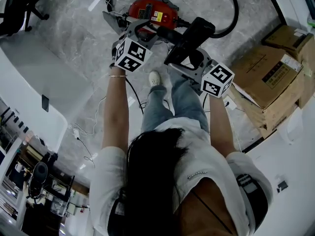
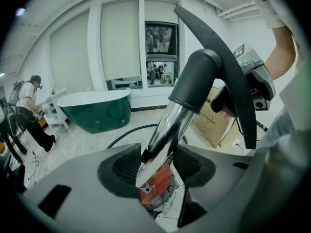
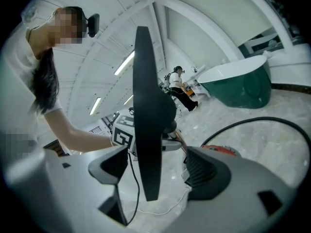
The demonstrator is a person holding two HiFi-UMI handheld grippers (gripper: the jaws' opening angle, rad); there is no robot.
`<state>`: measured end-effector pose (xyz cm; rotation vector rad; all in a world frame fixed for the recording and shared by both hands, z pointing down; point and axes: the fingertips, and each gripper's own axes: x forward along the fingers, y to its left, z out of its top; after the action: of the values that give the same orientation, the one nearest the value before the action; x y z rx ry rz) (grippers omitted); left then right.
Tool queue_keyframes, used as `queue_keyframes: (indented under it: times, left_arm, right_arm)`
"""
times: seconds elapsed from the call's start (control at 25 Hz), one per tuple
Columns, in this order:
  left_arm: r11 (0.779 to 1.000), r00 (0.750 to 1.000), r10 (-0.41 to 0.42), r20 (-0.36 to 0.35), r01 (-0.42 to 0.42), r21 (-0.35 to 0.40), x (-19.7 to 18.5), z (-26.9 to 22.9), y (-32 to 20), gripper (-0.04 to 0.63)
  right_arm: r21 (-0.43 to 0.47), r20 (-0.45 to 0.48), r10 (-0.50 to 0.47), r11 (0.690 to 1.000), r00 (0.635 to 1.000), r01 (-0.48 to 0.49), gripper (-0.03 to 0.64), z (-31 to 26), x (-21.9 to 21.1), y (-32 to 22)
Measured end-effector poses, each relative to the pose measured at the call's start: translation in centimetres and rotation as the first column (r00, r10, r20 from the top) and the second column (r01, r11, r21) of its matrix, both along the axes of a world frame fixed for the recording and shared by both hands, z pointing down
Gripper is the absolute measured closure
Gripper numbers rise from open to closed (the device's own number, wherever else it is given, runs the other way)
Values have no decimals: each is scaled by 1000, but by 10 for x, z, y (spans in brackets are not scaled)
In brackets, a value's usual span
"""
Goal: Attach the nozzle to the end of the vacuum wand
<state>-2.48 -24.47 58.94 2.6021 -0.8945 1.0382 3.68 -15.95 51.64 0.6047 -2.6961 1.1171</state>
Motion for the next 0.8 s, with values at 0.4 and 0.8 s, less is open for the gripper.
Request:
queue_keyframes:
  times: [0.4,0.8]
  left_arm:
    - [999,999,13,39,-15,38,6,2,2,394]
    - [998,999,14,48,-16,54,6,-3,7,334]
  right_arm:
    - [-52,53,43,998,998,-41,256,-2,10,-2]
    - [-49,68,80,996,994,-77,256,-6,14,-4]
